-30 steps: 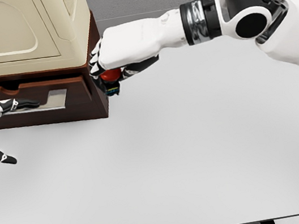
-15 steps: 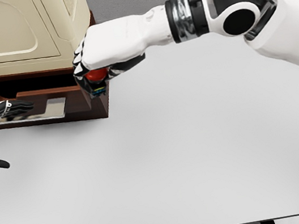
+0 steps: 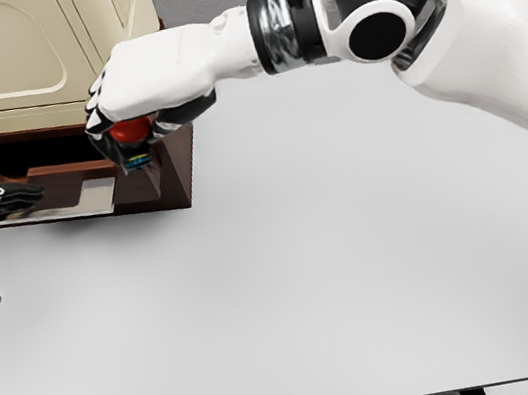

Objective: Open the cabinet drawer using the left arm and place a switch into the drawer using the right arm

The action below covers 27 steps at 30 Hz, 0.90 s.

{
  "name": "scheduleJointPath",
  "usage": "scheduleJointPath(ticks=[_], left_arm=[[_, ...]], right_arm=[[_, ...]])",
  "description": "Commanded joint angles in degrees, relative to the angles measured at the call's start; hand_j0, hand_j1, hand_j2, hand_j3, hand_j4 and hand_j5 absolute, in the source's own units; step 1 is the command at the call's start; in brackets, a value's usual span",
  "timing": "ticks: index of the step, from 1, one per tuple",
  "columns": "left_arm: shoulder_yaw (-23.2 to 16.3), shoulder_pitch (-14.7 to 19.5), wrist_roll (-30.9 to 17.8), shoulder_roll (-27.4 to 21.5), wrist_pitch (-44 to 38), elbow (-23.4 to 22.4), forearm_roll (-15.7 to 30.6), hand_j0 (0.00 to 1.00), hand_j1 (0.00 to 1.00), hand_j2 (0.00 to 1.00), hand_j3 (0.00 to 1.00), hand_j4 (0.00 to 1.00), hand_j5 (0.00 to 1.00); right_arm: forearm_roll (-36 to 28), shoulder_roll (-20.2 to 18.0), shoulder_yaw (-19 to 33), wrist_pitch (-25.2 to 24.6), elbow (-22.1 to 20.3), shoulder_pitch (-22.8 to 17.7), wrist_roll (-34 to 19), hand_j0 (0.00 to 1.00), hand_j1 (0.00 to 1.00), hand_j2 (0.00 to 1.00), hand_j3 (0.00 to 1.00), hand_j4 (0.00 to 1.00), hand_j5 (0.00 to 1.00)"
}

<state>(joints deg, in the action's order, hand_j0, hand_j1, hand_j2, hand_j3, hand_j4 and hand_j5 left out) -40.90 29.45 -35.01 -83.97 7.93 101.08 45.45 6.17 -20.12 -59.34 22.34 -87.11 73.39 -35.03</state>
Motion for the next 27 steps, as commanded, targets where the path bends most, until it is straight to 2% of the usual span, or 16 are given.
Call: scheduleJointPath(ticks=[1, 7, 17, 22, 27], left_arm=[[0.03, 0.00, 0.01, -0.58, -0.02, 0.00, 1.22, 1.00, 1.00, 1.00, 1.00, 1.00, 1.00], [0.03, 0.00, 0.01, -1.81, -0.02, 0.00, 4.64, 1.00, 1.00, 1.00, 1.00, 1.00, 1.00], [-0.32, -1.59, 0.01, -4.01, -0.37, 0.00, 6.84, 1.00, 1.00, 1.00, 1.00, 1.00, 1.00], [-0.50, -1.67, 0.01, -4.62, -0.55, 0.00, 9.92, 1.00, 1.00, 1.00, 1.00, 1.00, 1.00], [-0.59, -2.55, 0.01, -6.30, -0.55, 0.00, 10.62, 1.00, 1.00, 1.00, 1.00, 1.00, 1.00]], right_arm=[[-0.20, 1.22, 0.01, -0.89, 0.80, 0.00, 0.03, 0.45, 0.45, 0.45, 0.45, 0.45, 0.45], [-0.20, 3.41, -0.43, -2.12, 2.73, 1.05, 0.03, 0.45, 0.45, 0.45, 0.45, 0.45, 0.45], [-0.11, 6.05, -0.78, -3.61, 5.19, 2.02, 0.03, 0.45, 0.45, 0.45, 0.45, 0.45, 0.45], [-0.11, 7.63, -1.13, -3.53, 7.74, 2.55, 0.03, 0.45, 0.45, 0.45, 0.45, 0.45, 0.45], [-0.11, 9.22, -1.66, -3.53, 10.82, 2.90, 0.03, 0.45, 0.45, 0.45, 0.45, 0.45, 0.45]])
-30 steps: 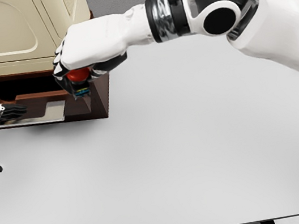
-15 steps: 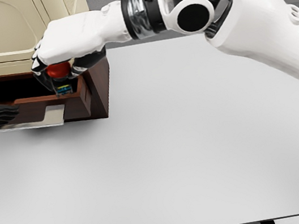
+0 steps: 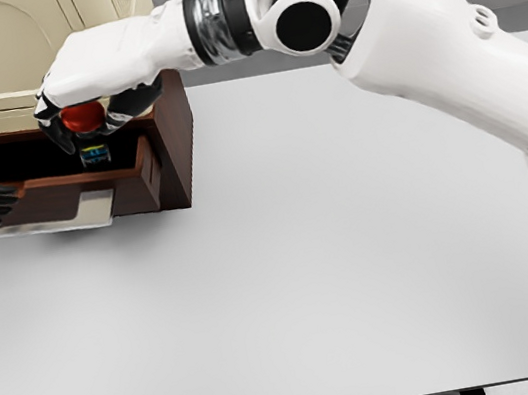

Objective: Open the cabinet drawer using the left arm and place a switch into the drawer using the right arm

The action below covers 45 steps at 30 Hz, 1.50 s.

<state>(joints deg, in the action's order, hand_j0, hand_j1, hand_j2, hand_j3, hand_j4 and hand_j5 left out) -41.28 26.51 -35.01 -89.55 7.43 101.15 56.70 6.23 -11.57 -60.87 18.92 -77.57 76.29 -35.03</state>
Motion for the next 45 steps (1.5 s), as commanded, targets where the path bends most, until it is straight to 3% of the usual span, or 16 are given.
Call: scheduleJointPath(ticks=[1, 17, 19, 21, 29, 30, 32, 33, 36, 43, 45], left_arm=[[-0.20, -0.14, 0.01, -0.80, 0.04, -0.08, -0.71, 1.00, 1.00, 1.00, 1.00, 1.00, 1.00], [0.15, -1.11, 0.01, -2.21, 0.39, -0.08, -0.54, 1.00, 1.00, 1.00, 1.00, 1.00, 1.00], [0.94, -0.93, 0.01, -2.21, 0.48, -0.08, -0.19, 1.00, 1.00, 1.00, 1.00, 1.00, 1.00], [2.35, -0.93, 0.01, -2.38, 0.48, -0.08, 0.34, 1.00, 1.00, 1.00, 1.00, 1.00, 1.00], [3.40, -0.58, 0.01, -5.46, 0.48, 0.01, 3.77, 1.00, 1.00, 1.00, 1.00, 1.00, 1.00], [4.02, -0.58, 0.01, -6.08, 0.48, 0.01, 4.03, 1.00, 1.00, 1.00, 1.00, 1.00, 1.00], [5.59, -0.14, 0.01, -5.99, 0.48, 0.01, 4.38, 1.00, 1.00, 1.00, 1.00, 1.00, 1.00], [7.62, -0.06, 0.01, -5.02, 0.66, 0.01, 5.44, 1.00, 1.00, 1.00, 1.00, 1.00, 1.00], [8.15, 1.35, 0.01, 0.78, 4.17, 0.10, 5.70, 1.00, 1.00, 1.00, 1.00, 1.00, 1.00], [8.06, 1.26, 0.01, 1.04, 5.84, 0.10, 5.79, 1.00, 1.00, 1.00, 1.00, 1.00, 1.00], [8.06, 1.00, 0.01, 1.31, 5.84, 0.10, 5.79, 1.00, 1.00, 1.00, 1.00, 1.00, 1.00]], right_arm=[[-0.17, 0.93, -0.13, -0.11, 1.63, 0.00, 0.03, 0.45, 0.45, 0.45, 0.45, 0.45, 0.45], [-0.08, 2.51, -0.48, -0.02, 5.50, 0.44, 0.03, 0.46, 0.46, 0.46, 0.46, 0.46, 0.46], [-0.08, 2.51, -0.83, -0.11, 6.11, 0.44, 0.03, 0.57, 0.57, 0.57, 0.57, 0.57, 0.57], [-0.17, 3.13, -0.83, -0.37, 8.05, 0.44, 0.03, 0.99, 0.99, 0.99, 0.99, 0.99, 0.99], [-0.08, 3.04, -1.36, 0.94, 7.78, 0.26, 0.03, 1.00, 1.00, 1.00, 1.00, 1.00, 1.00], [-0.08, 2.69, -1.36, 4.63, 7.08, 0.18, 0.03, 1.00, 1.00, 1.00, 1.00, 1.00, 1.00], [-0.08, -0.47, -1.54, 16.08, 6.46, -0.44, 0.03, 1.00, 1.00, 1.00, 1.00, 1.00, 1.00], [-0.08, -2.58, -1.45, 16.08, 6.38, -0.88, 0.03, 1.00, 1.00, 1.00, 1.00, 1.00, 1.00], [-0.17, -7.85, -0.83, 16.08, 6.29, -2.37, 0.03, 1.00, 1.00, 1.00, 1.00, 1.00, 1.00], [-0.26, -23.15, 1.71, 16.08, 5.94, -8.96, 0.03, 1.00, 1.00, 1.00, 1.00, 1.00, 1.00], [-0.26, -25.35, 1.89, 16.08, 5.85, -10.02, 0.03, 1.00, 1.00, 1.00, 1.00, 1.00, 1.00]])
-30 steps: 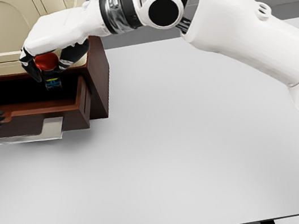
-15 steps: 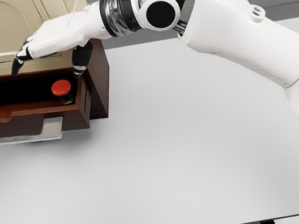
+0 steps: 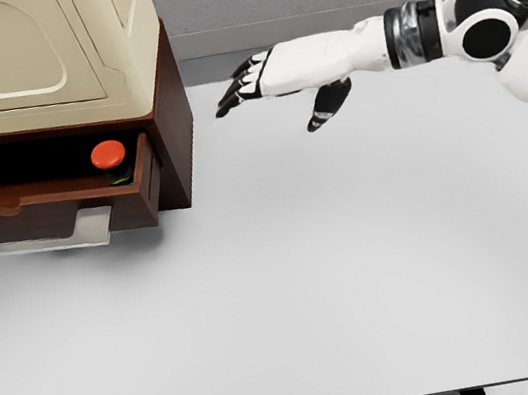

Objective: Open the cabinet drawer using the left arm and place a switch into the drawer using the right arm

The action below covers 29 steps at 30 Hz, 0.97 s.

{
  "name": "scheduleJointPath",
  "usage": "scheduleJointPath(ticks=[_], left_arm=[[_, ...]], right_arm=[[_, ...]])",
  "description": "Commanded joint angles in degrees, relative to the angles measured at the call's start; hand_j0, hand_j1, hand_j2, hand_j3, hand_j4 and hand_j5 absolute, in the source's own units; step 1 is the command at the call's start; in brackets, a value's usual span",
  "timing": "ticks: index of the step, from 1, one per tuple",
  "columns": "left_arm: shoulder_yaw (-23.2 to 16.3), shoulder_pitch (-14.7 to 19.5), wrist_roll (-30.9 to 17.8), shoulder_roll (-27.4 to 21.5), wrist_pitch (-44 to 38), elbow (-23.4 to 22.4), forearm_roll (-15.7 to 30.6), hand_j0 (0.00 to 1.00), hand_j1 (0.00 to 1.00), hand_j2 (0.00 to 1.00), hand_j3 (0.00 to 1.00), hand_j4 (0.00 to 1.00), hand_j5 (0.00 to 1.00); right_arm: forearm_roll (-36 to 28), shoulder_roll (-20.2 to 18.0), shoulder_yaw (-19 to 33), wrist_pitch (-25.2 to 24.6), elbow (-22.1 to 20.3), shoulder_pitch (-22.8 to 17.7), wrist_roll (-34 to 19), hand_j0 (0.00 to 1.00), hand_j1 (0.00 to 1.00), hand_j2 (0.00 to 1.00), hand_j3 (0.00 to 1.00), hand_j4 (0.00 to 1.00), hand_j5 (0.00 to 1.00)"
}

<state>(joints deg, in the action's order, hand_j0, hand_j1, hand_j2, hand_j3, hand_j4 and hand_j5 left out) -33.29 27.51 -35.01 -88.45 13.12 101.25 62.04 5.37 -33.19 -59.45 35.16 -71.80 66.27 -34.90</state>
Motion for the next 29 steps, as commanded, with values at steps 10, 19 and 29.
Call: scheduleJointPath(ticks=[10, 19, 29], left_arm=[[0.07, 0.44, 0.01, 8.64, 6.83, 0.00, 0.36, 1.00, 1.00, 1.00, 1.00, 1.00, 1.00], [-0.28, 0.52, 0.01, 16.55, 7.18, 0.00, -1.57, 1.00, 1.00, 1.00, 1.00, 1.00, 1.00], [-0.63, 1.84, 0.01, 24.55, 7.00, 0.00, -4.21, 1.00, 1.00, 1.00, 1.00, 1.00, 1.00]], right_arm=[[0.70, -9.79, 0.83, -0.16, 0.26, -6.24, -0.10, 1.00, 1.00, 1.00, 1.00, 1.00, 1.00], [0.70, -10.14, 1.71, -0.16, 0.17, -6.50, -0.10, 1.00, 1.00, 1.00, 1.00, 1.00, 1.00], [0.78, -10.76, 1.71, -0.16, 0.26, -7.12, -0.10, 1.00, 1.00, 1.00, 1.00, 1.00, 1.00]])
